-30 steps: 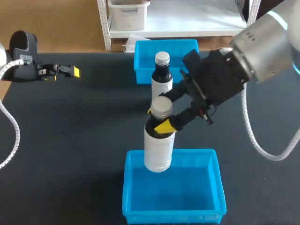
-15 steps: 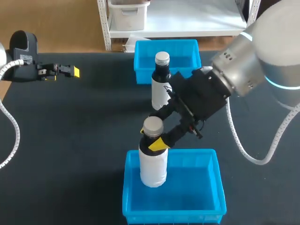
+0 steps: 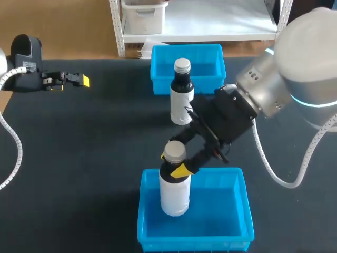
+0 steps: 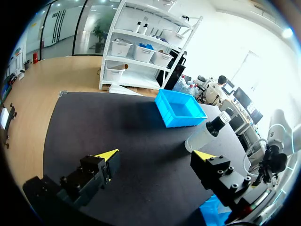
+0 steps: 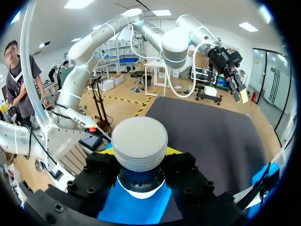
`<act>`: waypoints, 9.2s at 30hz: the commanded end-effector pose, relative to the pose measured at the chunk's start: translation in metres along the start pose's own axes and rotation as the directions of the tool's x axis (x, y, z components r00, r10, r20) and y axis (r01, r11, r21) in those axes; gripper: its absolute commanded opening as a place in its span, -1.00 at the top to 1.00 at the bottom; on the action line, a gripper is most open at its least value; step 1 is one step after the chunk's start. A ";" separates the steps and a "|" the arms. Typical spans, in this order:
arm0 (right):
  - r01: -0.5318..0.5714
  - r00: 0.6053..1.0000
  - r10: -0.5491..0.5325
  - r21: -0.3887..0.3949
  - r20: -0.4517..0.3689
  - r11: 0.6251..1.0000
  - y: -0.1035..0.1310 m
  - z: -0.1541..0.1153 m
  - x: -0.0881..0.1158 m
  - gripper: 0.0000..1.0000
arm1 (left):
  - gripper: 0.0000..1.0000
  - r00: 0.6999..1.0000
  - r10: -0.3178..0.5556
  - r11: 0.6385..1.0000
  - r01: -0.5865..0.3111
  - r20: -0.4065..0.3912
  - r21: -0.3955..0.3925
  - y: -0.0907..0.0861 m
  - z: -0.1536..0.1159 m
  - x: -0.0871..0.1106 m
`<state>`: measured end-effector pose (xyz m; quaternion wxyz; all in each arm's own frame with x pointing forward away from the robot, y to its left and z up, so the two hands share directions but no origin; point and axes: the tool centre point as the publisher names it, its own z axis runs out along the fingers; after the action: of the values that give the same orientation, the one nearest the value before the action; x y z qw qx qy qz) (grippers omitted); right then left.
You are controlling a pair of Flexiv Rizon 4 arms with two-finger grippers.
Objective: Pick up the bottle, and place it in the far bin if it is heavy, or in the near bin if it is light.
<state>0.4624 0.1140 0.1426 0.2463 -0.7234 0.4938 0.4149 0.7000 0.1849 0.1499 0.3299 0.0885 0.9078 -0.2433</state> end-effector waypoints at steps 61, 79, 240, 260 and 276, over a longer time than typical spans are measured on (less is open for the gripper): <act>-0.225 0.962 0.267 0.382 -0.060 0.896 -0.179 -0.190 0.113 -1.00 | -1.00 1.000 0.000 1.000 0.000 0.000 0.000 0.000 0.000 0.000; -0.192 0.978 0.209 0.357 -0.009 0.914 -0.241 -0.166 0.106 -1.00 | -1.00 1.000 0.000 1.000 0.000 0.000 0.000 0.000 0.000 0.000; -0.228 0.974 0.211 0.459 0.088 0.859 -0.385 -0.222 0.042 1.00 | -1.00 1.000 0.000 1.000 0.000 0.000 0.000 0.000 0.000 0.000; -0.252 0.968 0.235 0.412 0.093 0.875 -0.418 -0.187 0.062 1.00 | -1.00 1.000 0.000 1.000 0.000 0.000 0.000 0.000 0.000 0.000; -0.255 0.967 0.237 0.377 0.094 0.891 -0.438 -0.168 0.076 1.00 | -1.00 1.000 0.000 1.000 0.000 0.000 0.000 0.000 0.000 0.000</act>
<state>0.9111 0.1135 0.1451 0.3841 -0.5556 0.6710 0.3059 0.7000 0.1849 0.1499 0.3299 0.0885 0.9078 -0.2433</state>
